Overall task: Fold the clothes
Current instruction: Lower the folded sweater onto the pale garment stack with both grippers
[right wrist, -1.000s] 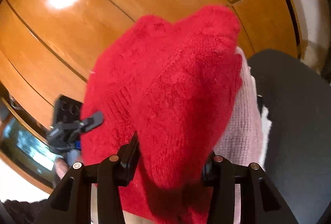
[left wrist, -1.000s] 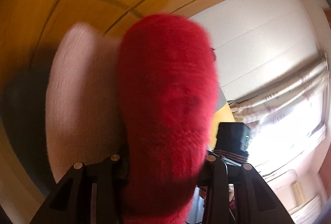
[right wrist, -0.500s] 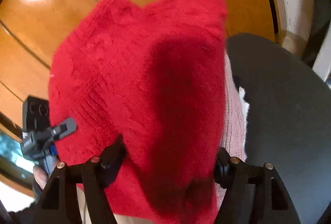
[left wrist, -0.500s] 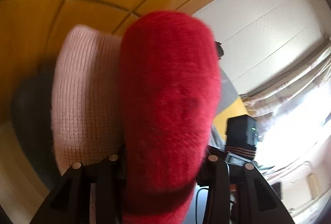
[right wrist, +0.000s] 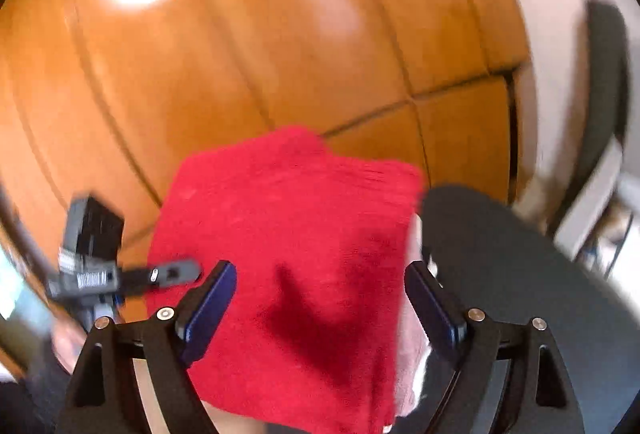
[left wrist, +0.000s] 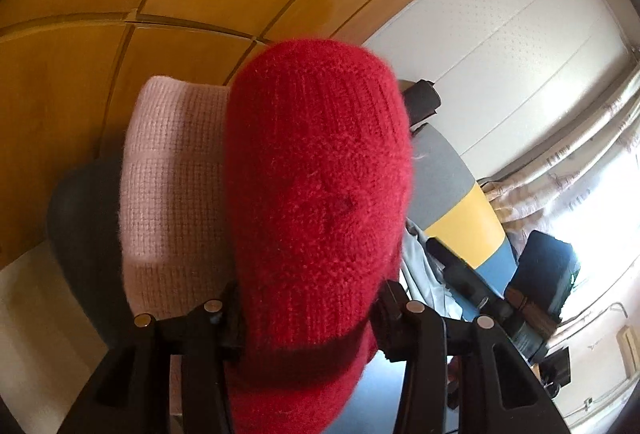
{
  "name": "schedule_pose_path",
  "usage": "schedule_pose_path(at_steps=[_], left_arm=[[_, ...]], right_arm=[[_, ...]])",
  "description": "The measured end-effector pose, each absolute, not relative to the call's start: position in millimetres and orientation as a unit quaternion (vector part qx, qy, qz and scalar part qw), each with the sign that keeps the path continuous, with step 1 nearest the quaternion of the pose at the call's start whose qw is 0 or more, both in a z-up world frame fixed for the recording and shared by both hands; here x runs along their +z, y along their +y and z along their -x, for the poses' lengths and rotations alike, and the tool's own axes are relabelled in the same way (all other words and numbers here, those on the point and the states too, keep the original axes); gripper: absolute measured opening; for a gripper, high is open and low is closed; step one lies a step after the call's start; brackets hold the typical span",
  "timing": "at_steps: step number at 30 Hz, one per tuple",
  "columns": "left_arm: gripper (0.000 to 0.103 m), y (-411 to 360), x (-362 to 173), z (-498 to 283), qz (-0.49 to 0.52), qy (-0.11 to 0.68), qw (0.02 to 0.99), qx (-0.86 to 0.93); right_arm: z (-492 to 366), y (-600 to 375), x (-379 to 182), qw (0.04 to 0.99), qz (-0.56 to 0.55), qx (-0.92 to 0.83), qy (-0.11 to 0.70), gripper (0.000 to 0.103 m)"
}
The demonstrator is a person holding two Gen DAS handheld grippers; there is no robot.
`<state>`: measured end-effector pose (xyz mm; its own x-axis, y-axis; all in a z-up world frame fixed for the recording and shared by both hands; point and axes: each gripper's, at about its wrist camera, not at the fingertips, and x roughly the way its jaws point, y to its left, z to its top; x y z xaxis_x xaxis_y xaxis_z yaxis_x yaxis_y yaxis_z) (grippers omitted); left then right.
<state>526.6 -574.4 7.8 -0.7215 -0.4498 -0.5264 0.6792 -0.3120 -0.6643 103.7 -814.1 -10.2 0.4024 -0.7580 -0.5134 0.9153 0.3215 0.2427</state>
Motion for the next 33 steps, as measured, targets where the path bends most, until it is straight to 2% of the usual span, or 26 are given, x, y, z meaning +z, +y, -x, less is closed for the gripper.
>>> schedule_pose_path(at_steps=[5, 9, 12, 15, 19, 21, 23, 26, 31, 33], left_arm=[[0.05, -577, 29, -533, -0.114, 0.436, 0.39, -0.803], [0.051, -548, 77, -537, -0.06, 0.339, 0.408, -0.846], [0.052, -534, 90, -506, -0.075, 0.269, 0.388, -0.878], [0.052, -547, 79, -468, -0.11, 0.264, 0.411, -0.866], [0.046, -577, 45, -487, -0.111, 0.271, 0.451, -0.843], [0.041, -586, 27, -500, -0.102, 0.273, 0.457, -0.84], [0.026, -591, 14, -503, -0.09, 0.275, 0.459, -0.84], [0.017, -604, -6, -508, -0.065, 0.313, 0.443, -0.838], [0.017, -614, 8, -477, -0.069, 0.289, 0.437, -0.849], [0.021, -612, 19, -469, -0.07, 0.277, 0.438, -0.852]], right_arm=[[-124, -782, -34, 0.783, -0.215, -0.523, 0.258, 0.087], [-127, -817, -47, 0.784, -0.229, -0.518, 0.254, 0.089], [-112, -825, -43, 0.785, -0.24, -0.516, 0.246, 0.091], [-108, -834, -49, 0.784, -0.244, -0.516, 0.244, 0.096], [-103, -849, -69, 0.777, -0.243, -0.52, 0.259, 0.103], [-99, -858, -87, 0.771, -0.24, -0.525, 0.271, 0.103], [-95, -867, -99, 0.771, -0.245, -0.524, 0.266, 0.103], [-90, -875, -112, 0.768, -0.244, -0.536, 0.254, 0.103], [-72, -900, -124, 0.764, -0.264, -0.538, 0.239, 0.103], [-69, -884, -115, 0.766, -0.267, -0.535, 0.238, 0.103]])
